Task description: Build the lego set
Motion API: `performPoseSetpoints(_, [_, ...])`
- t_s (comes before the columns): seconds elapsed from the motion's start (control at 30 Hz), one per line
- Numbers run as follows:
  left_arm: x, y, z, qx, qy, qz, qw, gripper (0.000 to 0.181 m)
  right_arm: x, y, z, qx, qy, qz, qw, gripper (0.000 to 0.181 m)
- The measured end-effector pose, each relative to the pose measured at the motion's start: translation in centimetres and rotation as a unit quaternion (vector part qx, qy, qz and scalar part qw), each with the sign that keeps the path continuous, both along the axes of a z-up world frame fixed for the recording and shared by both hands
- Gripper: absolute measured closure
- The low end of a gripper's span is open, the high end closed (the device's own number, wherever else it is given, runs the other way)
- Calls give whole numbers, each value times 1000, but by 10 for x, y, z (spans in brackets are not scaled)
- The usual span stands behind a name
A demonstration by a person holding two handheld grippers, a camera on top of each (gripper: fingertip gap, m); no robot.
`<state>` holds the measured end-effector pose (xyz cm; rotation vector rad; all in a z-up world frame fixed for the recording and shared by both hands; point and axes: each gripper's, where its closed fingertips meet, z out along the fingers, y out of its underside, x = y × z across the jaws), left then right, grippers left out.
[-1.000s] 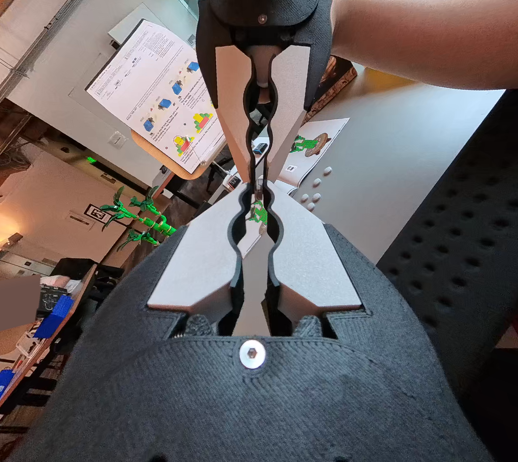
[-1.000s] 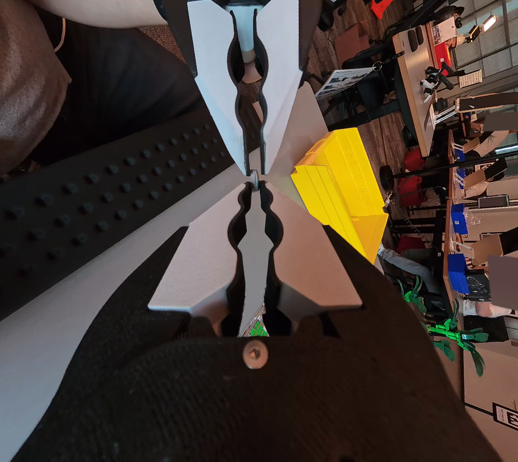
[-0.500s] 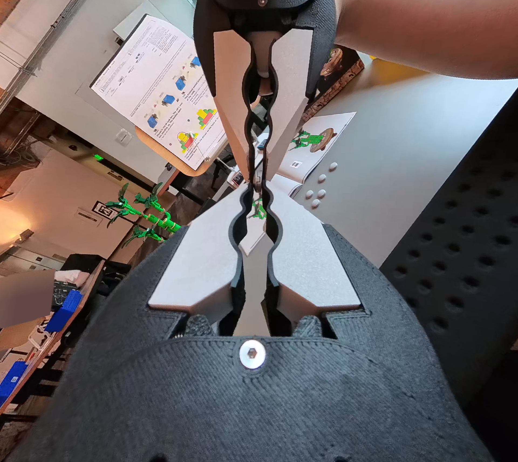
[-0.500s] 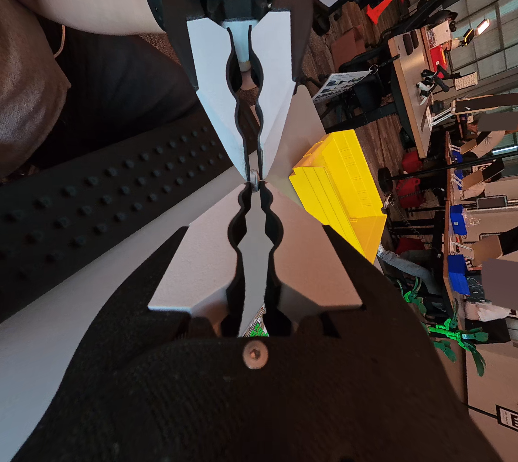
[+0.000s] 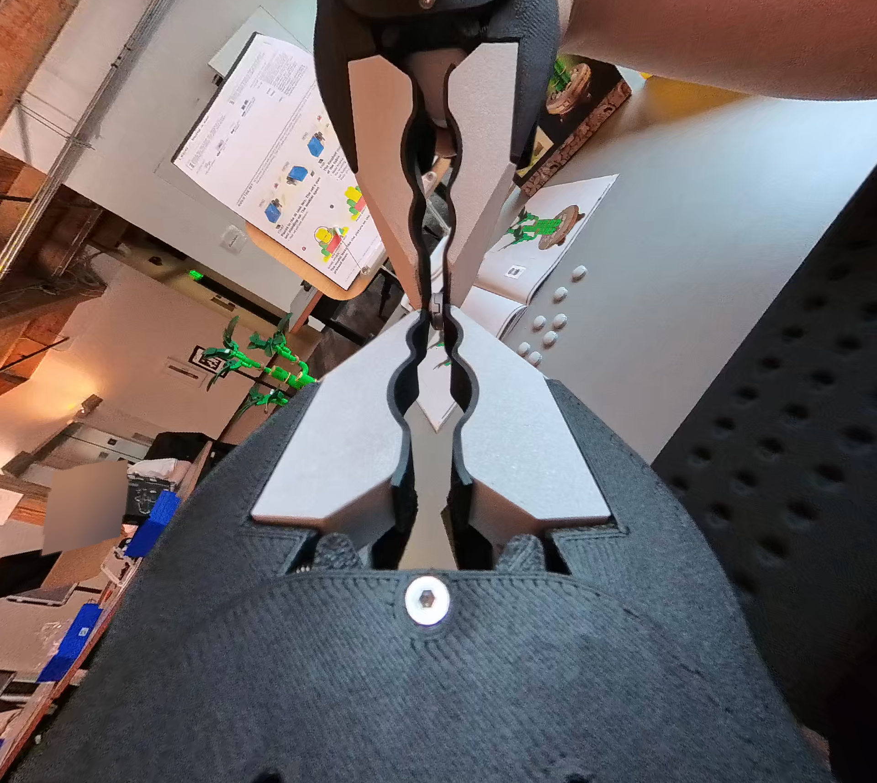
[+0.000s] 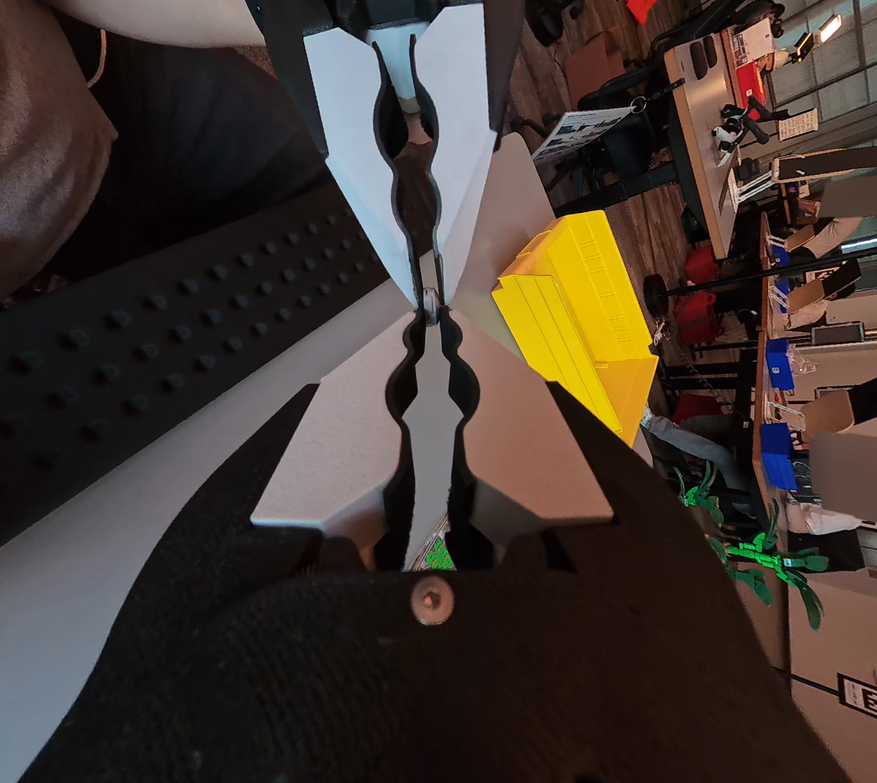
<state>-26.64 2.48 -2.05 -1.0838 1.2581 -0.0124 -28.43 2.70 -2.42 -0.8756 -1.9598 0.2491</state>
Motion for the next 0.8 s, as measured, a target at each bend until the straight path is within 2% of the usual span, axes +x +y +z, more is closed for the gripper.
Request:
performPoseSetpoints(0.2, [1,-2,3,-6,-7,-6,1000,177,2,-3,3,-4,7,5,1000,176])
performPoseSetpoints(0.4, [3,4,-4,-44,-6,-7,999,177,4,4,-3,1,-12,-13,1000,175])
performPoseSetpoints(0.53, [-2,5,2,-61,-41,-26,997,177,8,1,13,-3,24,-12,1000,173])
performPoseSetpoints(0.7, [-2,-5,14,-38,-63,-46,996,177,6,-11,24,-25,51,12,998,169])
performPoseSetpoints(0.8, [-1,-9,17,-31,-67,-55,996,177,6,-10,22,-21,45,9,999,175])
